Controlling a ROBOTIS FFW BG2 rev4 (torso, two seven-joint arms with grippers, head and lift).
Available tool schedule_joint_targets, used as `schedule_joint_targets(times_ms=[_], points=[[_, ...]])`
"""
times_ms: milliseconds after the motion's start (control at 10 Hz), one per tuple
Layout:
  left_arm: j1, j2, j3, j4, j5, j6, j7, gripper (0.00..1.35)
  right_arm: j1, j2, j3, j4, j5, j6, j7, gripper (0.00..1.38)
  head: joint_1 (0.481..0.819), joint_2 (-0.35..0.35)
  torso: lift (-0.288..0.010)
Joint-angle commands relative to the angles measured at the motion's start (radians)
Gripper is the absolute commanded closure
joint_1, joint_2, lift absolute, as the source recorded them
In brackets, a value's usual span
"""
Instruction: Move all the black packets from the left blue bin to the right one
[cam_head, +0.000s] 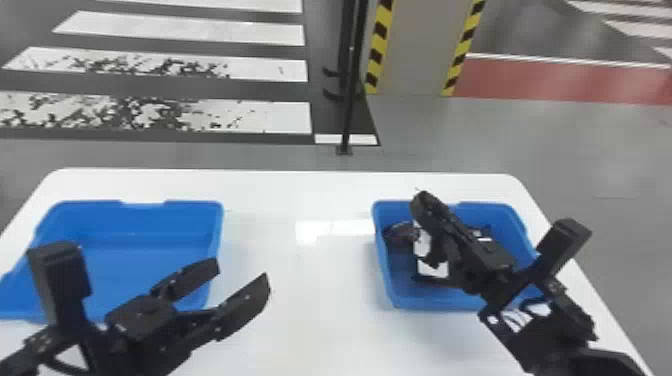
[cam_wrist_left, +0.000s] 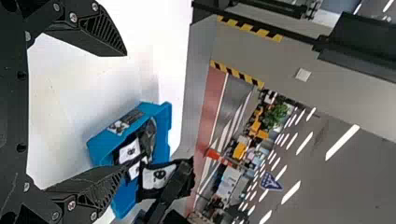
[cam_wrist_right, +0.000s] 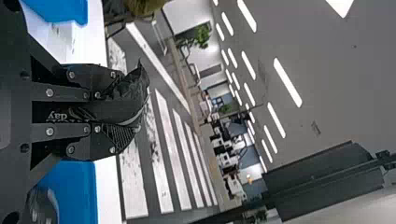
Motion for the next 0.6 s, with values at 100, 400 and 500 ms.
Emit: schedule_joint_targets(times_ms=[100,400,500], points=[[0.043,-0.020,0.072,-0.028,-0.007,-0.023,0.000,0.18,-0.079,0.000,-0.109,0.158,0.143,-0.010,-0.008,1.27,0.695,-0.136,-0.140],[0.078,-0.044,0.142,-0.050,-0.025,-0.097,0.002,0.18,-0.099,-0.006,-0.151,0.210,0.239,-0.037,-0.037,0.41,0.695,-0.200,-0.140],[0.095,-0.050,0.164,-0.055,-0.045,-0.134,0.005,0.18,-0.062,-0.003,-0.153,0.175,0.239,-0.044,-0.051,0.20,0.695,-0.199,-0.140]])
